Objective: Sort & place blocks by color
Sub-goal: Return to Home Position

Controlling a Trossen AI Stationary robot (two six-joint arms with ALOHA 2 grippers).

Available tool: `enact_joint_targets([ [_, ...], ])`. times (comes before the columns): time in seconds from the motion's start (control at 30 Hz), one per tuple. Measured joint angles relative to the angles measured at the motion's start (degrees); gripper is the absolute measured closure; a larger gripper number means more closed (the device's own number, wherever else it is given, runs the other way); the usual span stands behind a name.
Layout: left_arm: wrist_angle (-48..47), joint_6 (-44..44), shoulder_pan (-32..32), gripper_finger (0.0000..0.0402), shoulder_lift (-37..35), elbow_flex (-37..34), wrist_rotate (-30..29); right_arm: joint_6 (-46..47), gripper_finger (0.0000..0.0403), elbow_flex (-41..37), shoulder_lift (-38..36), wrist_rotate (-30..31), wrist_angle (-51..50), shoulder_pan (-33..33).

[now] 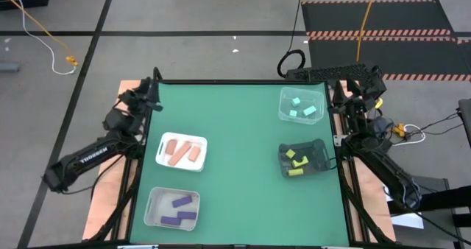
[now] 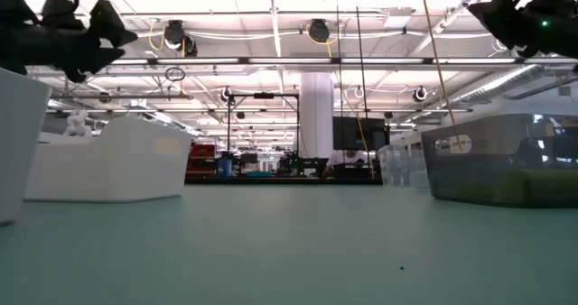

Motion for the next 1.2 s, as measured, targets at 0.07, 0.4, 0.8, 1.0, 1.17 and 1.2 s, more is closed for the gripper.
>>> enact_joint_targets([
  [0.07,-0.02,0.00,1.46,0.0147,-2.06,0.00,-0.02,0.02,0.0138,-0.02,-0.95,0.00,0.00,-0.48],
  [0.4,0.05,0.00,5.33,0.0147,-11.57,0.00,-0.02,0.01,0.0138,-0.01,-4.72,0.00,0.02,-2.01],
  [0.8,0.36,0.00,10.17,0.0147,-15.86,0.00,-0.02,0.01,0.0138,-0.02,-4.70,0.00,-0.42,-4.35],
  [1.0,0.03,0.00,11.04,0.0147,-15.86,0.00,0.00,0.00,0.0138,-0.01,-4.70,0.00,-0.41,-4.34],
  [1.17,0.03,0.00,11.04,0.0146,-15.86,0.00,0.00,0.00,0.0138,-0.01,-4.70,0.00,-0.41,-4.33],
  [1.2,0.04,0.00,11.04,0.0147,-15.86,0.00,0.00,-0.01,0.0138,-0.02,-4.71,0.00,-0.41,-4.33],
])
